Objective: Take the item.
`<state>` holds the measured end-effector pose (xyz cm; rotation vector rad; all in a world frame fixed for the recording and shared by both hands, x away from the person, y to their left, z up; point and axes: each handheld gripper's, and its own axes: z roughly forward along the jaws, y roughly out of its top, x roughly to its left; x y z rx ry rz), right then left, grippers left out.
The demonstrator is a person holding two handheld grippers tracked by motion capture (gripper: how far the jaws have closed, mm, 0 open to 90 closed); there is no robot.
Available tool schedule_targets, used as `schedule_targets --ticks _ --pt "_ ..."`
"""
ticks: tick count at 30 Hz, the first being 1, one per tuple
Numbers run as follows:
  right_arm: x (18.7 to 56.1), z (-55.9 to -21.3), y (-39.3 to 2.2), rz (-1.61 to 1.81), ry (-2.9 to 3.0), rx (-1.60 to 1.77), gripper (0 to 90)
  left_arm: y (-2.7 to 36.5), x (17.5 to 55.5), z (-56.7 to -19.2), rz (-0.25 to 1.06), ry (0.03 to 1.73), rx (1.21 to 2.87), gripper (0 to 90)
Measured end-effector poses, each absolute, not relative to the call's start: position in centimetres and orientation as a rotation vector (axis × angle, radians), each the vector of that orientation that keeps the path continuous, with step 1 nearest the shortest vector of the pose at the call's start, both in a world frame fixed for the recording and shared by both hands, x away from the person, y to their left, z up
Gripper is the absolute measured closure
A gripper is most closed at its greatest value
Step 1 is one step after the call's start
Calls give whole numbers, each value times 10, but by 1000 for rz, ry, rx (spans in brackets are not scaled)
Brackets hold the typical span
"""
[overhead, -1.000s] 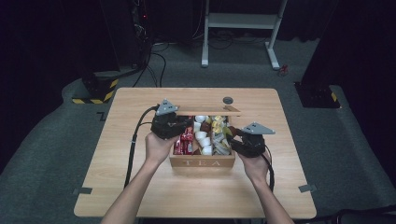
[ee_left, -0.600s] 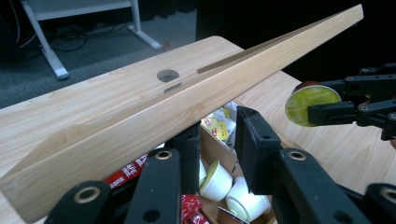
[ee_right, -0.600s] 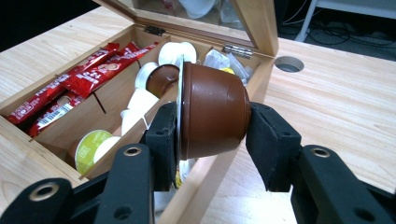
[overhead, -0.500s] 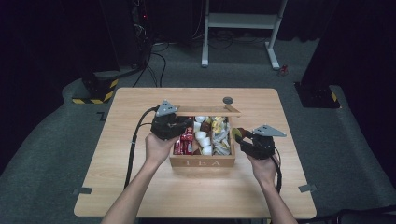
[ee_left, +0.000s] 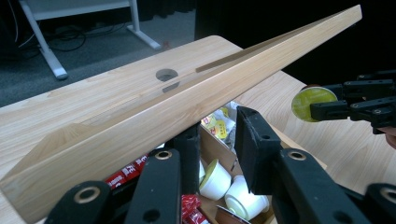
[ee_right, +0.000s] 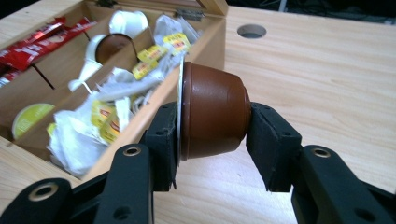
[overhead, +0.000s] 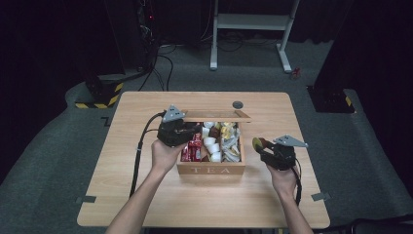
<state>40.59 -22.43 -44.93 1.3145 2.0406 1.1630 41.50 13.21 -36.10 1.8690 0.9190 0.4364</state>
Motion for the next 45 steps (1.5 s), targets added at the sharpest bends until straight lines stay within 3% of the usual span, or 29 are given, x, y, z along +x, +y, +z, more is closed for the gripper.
schedule_targets --ticks 15,45 --pt "416 -490 -240 1059 2067 1446 550 132 414 -362 431 920 1868 710" --pt "423 -502 -241 1031 2080 1491 483 133 414 -362 424 913 1869 710"
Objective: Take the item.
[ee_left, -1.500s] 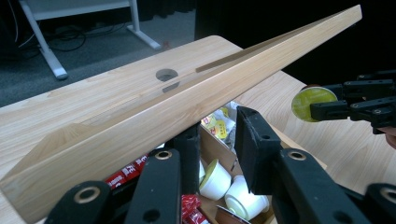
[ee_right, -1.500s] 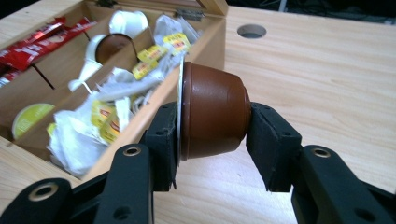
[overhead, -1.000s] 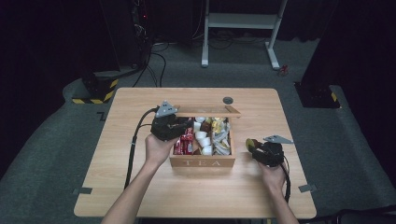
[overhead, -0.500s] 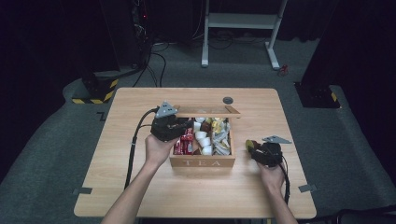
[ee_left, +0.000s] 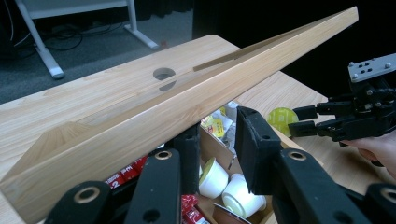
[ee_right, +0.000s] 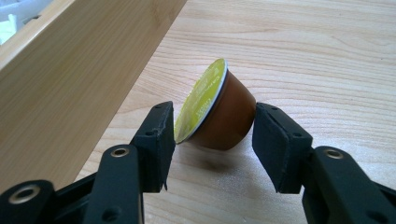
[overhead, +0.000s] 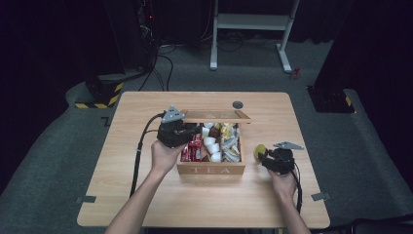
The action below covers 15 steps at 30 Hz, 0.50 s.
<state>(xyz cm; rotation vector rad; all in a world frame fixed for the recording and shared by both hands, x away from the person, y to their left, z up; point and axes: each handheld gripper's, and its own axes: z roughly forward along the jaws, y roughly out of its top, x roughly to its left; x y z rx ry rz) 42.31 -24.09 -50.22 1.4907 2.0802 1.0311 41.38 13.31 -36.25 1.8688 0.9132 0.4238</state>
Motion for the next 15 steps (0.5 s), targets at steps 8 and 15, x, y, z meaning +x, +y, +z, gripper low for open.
schedule_targets --ticks 8,15 --pt "420 -500 -246 1062 2057 1494 455 133 413 -363 421 914 1869 710" --pt "415 -496 -252 1092 2025 1495 451 133 412 -364 421 913 1870 709"
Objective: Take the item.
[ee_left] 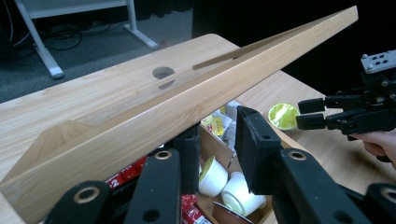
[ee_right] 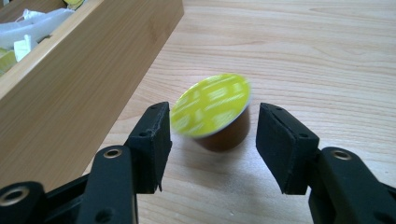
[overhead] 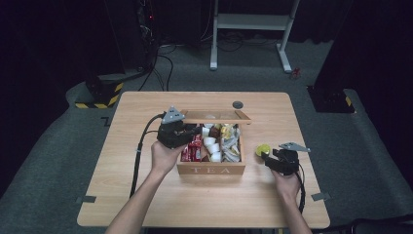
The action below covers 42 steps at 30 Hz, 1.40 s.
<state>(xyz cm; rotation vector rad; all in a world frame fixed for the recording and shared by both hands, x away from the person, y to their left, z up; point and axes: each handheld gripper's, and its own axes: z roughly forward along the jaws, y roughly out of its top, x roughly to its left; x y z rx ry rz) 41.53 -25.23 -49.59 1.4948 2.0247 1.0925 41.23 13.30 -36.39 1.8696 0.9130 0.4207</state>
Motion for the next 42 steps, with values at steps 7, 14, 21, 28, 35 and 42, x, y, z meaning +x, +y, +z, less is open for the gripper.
schedule_targets --ticks 7,14,21,28,35,42 --pt "409 -492 -259 1116 2004 1480 450 133 410 -367 412 911 1863 709" --pt "398 -489 -268 1143 1979 1483 451 134 408 -369 407 910 1856 709" --pt "386 -493 -276 1148 1966 1491 454 134 407 -371 400 910 1854 709" --pt "374 -499 -284 1110 1970 1495 456 134 406 -372 400 908 1857 707" --pt "367 -509 -286 1005 1991 1499 455 134 403 -375 385 910 1855 707" --pt "364 -518 -285 909 2013 1493 449 135 401 -378 372 906 1859 704"
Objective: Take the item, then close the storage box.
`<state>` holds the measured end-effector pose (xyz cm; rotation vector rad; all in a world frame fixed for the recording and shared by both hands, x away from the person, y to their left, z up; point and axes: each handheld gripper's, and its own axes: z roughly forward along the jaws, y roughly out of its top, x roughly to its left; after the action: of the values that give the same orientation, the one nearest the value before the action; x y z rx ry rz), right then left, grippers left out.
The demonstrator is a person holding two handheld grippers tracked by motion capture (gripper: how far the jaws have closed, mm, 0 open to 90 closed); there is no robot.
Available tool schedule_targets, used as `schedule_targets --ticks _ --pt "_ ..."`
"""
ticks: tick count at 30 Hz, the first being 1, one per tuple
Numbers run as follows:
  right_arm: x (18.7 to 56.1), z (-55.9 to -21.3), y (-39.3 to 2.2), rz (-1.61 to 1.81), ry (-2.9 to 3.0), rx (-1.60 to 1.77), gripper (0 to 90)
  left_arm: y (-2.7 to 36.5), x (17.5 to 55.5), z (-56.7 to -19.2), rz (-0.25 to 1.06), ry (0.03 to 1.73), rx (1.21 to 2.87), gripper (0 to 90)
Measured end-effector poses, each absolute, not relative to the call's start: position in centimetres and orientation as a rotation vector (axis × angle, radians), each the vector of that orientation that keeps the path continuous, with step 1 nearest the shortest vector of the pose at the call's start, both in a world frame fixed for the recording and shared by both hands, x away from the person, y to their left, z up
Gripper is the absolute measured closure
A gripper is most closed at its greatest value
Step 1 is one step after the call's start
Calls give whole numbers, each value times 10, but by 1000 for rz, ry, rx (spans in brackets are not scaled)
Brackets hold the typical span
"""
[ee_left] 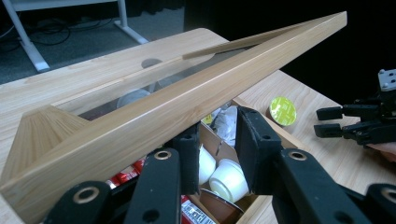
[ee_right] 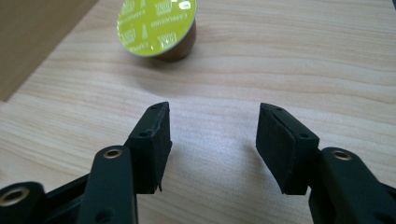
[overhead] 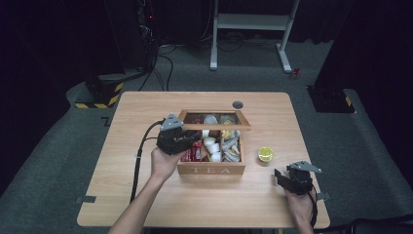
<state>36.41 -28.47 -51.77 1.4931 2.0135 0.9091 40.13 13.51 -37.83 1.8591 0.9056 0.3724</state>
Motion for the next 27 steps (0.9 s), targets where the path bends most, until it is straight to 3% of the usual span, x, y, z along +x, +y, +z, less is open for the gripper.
schedule_targets --ticks 8,12,27 --pt "363 -522 -283 874 2016 1486 434 135 399 -381 360 906 1867 700" --pt "364 -522 -283 876 2024 1483 380 135 398 -382 363 905 1855 696" --pt "365 -522 -283 870 2027 1478 366 135 393 -389 329 919 1870 690"
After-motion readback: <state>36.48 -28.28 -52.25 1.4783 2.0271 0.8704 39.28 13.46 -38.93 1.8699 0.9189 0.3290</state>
